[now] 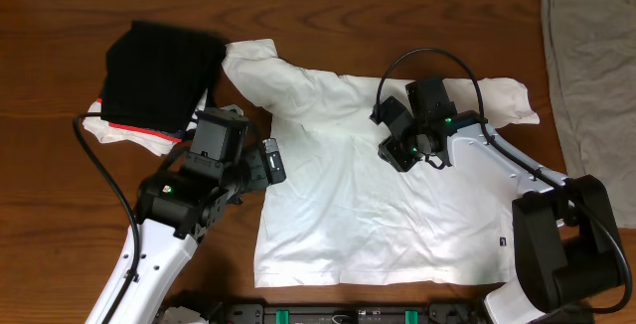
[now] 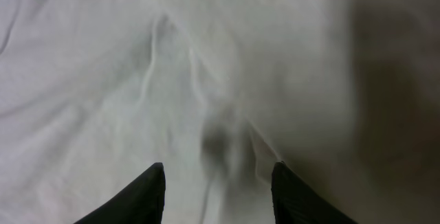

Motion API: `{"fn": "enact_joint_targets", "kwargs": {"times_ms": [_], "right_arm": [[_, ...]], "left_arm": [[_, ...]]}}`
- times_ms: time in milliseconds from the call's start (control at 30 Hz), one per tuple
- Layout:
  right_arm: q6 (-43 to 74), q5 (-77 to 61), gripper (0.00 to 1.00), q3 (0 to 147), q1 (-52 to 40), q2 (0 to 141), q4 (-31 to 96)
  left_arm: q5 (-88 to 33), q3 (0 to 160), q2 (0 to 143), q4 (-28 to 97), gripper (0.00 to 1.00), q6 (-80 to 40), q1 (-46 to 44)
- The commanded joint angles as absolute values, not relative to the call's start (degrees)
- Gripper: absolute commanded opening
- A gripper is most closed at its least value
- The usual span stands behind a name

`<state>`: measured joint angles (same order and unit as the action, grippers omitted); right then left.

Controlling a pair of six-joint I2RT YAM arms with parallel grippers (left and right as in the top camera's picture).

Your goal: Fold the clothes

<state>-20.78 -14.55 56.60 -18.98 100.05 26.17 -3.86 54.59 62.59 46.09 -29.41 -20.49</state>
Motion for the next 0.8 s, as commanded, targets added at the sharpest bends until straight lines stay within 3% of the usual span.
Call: {"fn": "enact_joint_targets", "kwargs": {"times_ms": [0, 333, 767], "right_arm": [[-21.26, -15.57, 0.46, 57.32, -19.57, 100.53, 27.14], [-21.98, -17.32, 0.41, 56.62, -19.57, 100.99, 27.68], [-21.91, -15.38, 0.45, 56.51, -19.57, 105.12, 22.74]], "left_arm": [[-2.92, 55.0, 62.59, 46.17, 0.98, -29.45, -20.27], [-2.92, 55.0, 62.59, 46.17, 0.98, -29.45, -20.27], [-2.92, 55.0, 62.59, 46.17, 0.98, -29.45, -20.27]]}}
